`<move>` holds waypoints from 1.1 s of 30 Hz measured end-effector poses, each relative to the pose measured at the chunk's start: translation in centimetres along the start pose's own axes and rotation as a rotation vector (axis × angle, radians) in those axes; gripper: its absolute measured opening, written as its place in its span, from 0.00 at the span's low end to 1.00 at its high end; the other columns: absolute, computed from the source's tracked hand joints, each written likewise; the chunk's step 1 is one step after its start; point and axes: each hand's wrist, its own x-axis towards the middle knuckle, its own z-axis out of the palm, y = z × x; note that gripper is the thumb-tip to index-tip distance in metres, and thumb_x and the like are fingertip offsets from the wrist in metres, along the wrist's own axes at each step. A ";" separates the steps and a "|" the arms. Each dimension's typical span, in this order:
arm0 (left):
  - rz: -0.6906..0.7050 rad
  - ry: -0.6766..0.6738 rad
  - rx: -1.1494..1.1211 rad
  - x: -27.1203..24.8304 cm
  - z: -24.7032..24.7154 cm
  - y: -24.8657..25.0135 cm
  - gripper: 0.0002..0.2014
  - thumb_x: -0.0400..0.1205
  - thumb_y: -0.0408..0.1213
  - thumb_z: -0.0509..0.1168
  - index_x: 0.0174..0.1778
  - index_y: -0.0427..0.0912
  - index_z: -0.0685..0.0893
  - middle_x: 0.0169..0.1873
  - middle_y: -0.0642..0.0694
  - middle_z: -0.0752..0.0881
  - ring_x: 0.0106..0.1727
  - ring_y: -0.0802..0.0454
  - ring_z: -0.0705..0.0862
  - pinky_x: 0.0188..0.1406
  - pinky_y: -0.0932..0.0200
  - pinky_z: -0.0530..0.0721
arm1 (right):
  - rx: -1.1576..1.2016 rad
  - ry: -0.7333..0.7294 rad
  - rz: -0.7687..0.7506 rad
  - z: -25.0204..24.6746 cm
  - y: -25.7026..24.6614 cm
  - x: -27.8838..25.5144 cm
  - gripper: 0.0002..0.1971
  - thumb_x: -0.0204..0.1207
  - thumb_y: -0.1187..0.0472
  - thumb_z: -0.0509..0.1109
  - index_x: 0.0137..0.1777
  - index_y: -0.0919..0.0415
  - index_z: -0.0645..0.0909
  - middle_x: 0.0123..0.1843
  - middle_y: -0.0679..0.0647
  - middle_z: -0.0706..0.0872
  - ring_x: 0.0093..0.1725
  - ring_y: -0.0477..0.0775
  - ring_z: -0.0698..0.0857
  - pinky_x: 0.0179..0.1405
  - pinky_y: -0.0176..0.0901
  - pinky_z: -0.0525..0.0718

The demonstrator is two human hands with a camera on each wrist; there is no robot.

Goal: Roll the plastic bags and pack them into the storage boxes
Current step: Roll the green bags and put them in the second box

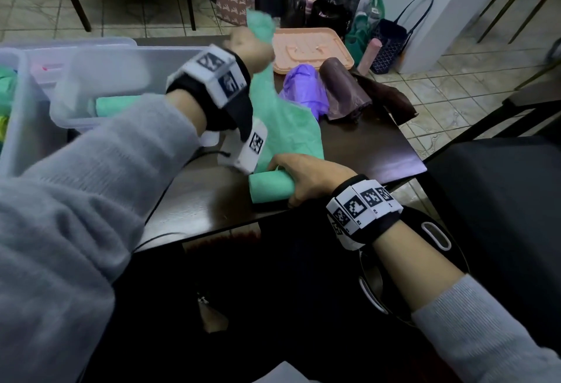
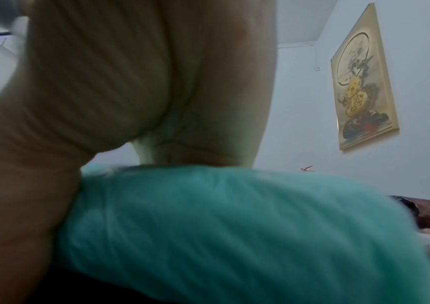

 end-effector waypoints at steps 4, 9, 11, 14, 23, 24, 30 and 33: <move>0.177 -0.188 0.424 -3.4 2.9 -2.0 0.13 0.82 0.33 0.61 0.62 0.37 0.78 0.67 0.35 0.78 0.68 0.40 0.77 0.64 0.54 0.75 | 0.013 0.010 0.003 0.0 0.1 0.3 0.35 0.60 0.64 0.81 0.68 0.57 0.73 0.63 0.56 0.80 0.62 0.55 0.78 0.51 0.38 0.73; 0.234 -0.638 0.717 -4.4 4.7 -7.1 0.26 0.87 0.42 0.56 0.80 0.39 0.63 0.80 0.40 0.63 0.79 0.43 0.65 0.76 0.56 0.62 | -0.025 0.025 -0.006 0.3 -0.2 0.7 0.34 0.59 0.62 0.80 0.67 0.60 0.75 0.64 0.57 0.80 0.62 0.58 0.79 0.59 0.43 0.76; 0.305 -0.690 0.765 -4.6 4.6 -8.4 0.28 0.87 0.39 0.54 0.83 0.40 0.53 0.83 0.40 0.51 0.83 0.46 0.53 0.79 0.58 0.51 | -0.025 0.038 -0.010 0.7 -0.3 1.0 0.32 0.58 0.61 0.80 0.65 0.58 0.75 0.62 0.57 0.80 0.61 0.58 0.79 0.59 0.45 0.77; 0.333 -0.703 0.810 -4.5 4.0 -9.4 0.32 0.88 0.39 0.53 0.83 0.38 0.44 0.83 0.39 0.43 0.84 0.47 0.44 0.79 0.59 0.43 | -0.022 0.055 -0.028 0.8 -0.5 1.1 0.32 0.57 0.61 0.78 0.64 0.55 0.74 0.61 0.56 0.81 0.59 0.58 0.80 0.58 0.47 0.78; 0.345 -0.685 0.814 -4.9 3.6 -9.2 0.31 0.88 0.41 0.50 0.83 0.37 0.43 0.83 0.40 0.42 0.84 0.47 0.44 0.79 0.58 0.43 | -0.033 0.079 -0.067 1.1 -1.1 0.9 0.32 0.60 0.62 0.77 0.66 0.56 0.74 0.61 0.52 0.81 0.57 0.56 0.81 0.52 0.42 0.76; 0.344 -0.683 0.818 -5.0 3.5 -9.2 0.31 0.88 0.40 0.51 0.83 0.37 0.43 0.83 0.40 0.42 0.84 0.47 0.44 0.79 0.58 0.43 | -0.010 0.095 -0.074 1.3 -1.0 0.9 0.32 0.60 0.63 0.77 0.66 0.57 0.74 0.59 0.52 0.81 0.55 0.56 0.80 0.49 0.41 0.74; 0.335 -0.668 0.809 -4.9 3.4 -9.4 0.32 0.87 0.38 0.54 0.83 0.38 0.45 0.83 0.40 0.44 0.84 0.48 0.46 0.77 0.61 0.45 | 0.103 0.162 -0.078 1.9 -0.4 0.4 0.28 0.58 0.65 0.78 0.58 0.61 0.71 0.51 0.58 0.83 0.49 0.60 0.81 0.44 0.47 0.76; 0.292 -0.662 0.767 -5.1 3.3 -9.3 0.33 0.87 0.39 0.55 0.84 0.43 0.45 0.83 0.41 0.45 0.84 0.49 0.48 0.79 0.59 0.47 | 0.125 0.158 -0.092 1.7 -0.4 0.5 0.28 0.59 0.64 0.79 0.60 0.61 0.75 0.55 0.57 0.80 0.53 0.55 0.78 0.48 0.42 0.74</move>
